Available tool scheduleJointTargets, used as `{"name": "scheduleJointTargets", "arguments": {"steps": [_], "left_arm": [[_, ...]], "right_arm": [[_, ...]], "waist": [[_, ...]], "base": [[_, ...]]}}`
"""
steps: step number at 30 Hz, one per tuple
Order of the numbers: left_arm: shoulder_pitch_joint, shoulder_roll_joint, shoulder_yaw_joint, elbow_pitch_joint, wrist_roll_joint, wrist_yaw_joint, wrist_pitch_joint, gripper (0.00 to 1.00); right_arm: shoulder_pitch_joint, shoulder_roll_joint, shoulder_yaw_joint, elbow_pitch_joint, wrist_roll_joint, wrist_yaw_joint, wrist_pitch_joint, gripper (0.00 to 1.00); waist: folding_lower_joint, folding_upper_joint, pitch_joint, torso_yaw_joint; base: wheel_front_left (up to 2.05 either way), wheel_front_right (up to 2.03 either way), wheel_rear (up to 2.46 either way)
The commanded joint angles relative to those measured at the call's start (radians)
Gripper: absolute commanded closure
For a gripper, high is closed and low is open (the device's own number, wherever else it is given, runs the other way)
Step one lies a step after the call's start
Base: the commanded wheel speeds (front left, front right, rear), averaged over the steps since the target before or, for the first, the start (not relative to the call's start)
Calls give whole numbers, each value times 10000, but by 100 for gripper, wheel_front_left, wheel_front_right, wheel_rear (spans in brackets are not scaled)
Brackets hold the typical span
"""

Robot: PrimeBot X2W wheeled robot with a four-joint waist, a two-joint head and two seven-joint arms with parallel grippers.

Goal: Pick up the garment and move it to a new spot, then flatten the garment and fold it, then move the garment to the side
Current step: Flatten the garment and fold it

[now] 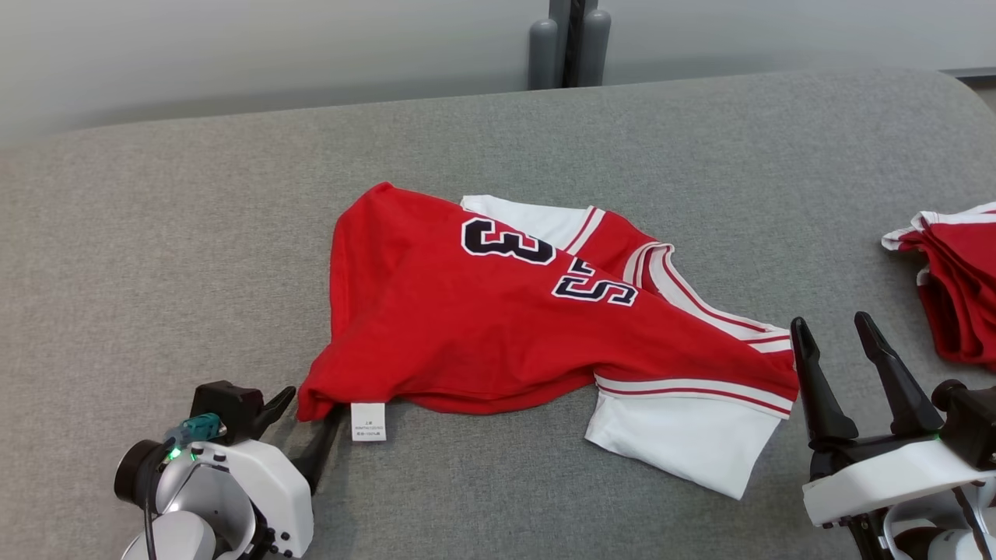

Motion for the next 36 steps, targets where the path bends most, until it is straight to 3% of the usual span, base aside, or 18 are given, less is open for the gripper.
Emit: {"name": "scheduleJointTargets", "arguments": {"steps": [1,11,26,27,29,30,36], "left_arm": [[-266,70,2,160,-21,-115,-147,100],[-474,163,-84,193,-7,-184,-297,100],[-613,236,-171,-48,55,-40,-401,100],[-615,246,-162,-54,60,-26,-423,100],[-611,256,-126,-85,63,41,-506,100],[-612,255,-99,-125,63,75,-575,100],[-718,433,151,-799,113,419,-752,100]], "right_arm": [[-125,-33,-9,91,88,0,-117,0],[537,-30,-146,632,73,0,220,0],[526,4,1747,4069,934,2,411,0],[486,19,1888,4208,1053,11,442,10],[376,30,2017,4361,1188,12,408,95],[317,34,2065,4330,1299,12,330,100],[-237,-319,1580,3122,1557,5,-392,100]], "waist": [[0,-1,114,-119],[0,-1,238,-58],[0,-1,375,177],[0,-1,375,181],[0,-1,378,183],[0,-1,372,186],[0,-1,311,147]], "base": [[0,0,0],[0,0,0],[0,0,0],[0,0,0],[0,0,0],[0,0,0],[0,0,0]]}}
